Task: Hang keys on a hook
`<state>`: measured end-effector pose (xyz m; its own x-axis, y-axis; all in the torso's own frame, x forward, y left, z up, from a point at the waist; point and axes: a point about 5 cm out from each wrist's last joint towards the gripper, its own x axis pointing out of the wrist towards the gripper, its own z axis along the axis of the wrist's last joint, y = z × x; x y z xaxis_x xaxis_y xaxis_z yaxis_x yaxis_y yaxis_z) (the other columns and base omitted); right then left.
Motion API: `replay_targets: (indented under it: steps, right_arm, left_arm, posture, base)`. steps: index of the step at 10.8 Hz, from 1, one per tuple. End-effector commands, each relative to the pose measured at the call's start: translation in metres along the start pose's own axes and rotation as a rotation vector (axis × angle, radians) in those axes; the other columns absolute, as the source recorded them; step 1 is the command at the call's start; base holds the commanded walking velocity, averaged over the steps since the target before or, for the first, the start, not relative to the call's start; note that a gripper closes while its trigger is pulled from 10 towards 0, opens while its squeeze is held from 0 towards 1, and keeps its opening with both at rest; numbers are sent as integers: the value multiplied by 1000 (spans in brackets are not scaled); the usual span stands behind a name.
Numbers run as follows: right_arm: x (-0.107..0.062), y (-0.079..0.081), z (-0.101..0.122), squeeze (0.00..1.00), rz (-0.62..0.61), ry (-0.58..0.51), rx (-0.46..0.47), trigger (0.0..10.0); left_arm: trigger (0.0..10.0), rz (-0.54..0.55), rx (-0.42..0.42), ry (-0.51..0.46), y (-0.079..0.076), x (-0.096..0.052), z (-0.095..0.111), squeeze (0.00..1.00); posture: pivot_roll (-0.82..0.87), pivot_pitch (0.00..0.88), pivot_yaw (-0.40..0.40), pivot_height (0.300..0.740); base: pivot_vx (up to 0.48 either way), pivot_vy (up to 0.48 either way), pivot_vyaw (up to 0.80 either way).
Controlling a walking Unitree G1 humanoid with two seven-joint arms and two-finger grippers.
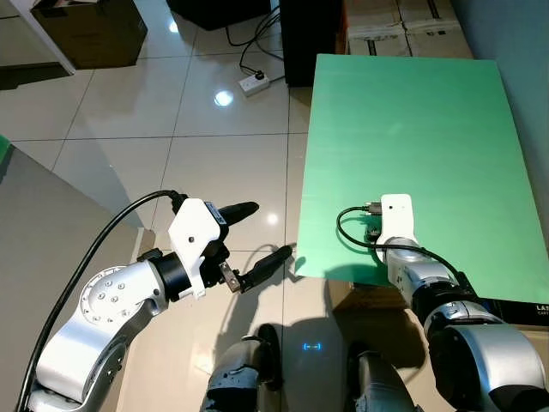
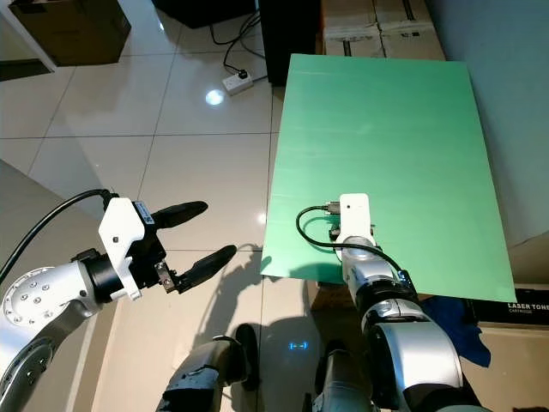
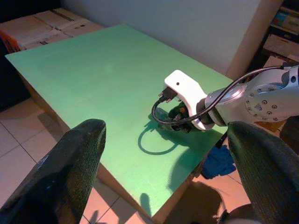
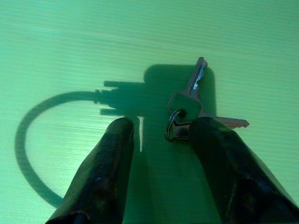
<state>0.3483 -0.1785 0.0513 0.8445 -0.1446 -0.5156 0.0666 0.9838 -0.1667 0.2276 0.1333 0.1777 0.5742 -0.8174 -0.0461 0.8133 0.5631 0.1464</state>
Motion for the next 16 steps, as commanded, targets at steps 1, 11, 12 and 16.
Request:
replay_targets:
  steps: [1,11,12,16]
  right_arm:
    - [0,1,-6,0,-1,23,19,0]
    - [0,1,-6,0,-1,20,28,0]
    - [0,0,-6,0,-3,20,30,0]
    - [0,-2,-4,0,-9,16,33,0]
  left_arm:
    - [10000,-11,1,12,-2,-4,0,0]
    - [10000,-21,-7,12,-4,-4,1,0]
    - [10000,-21,-7,12,-4,-3,1,0]
    - [10000,-22,-6,8,-3,-3,1,0]
  posture:
    - [186,331,155,740]
    - [181,321,152,740]
    - [179,317,152,740]
    - [177,313,150,740]
  base:
    - [0,0,0]
    - [0,0,0]
    - [0,0,0]
    - [0,0,0]
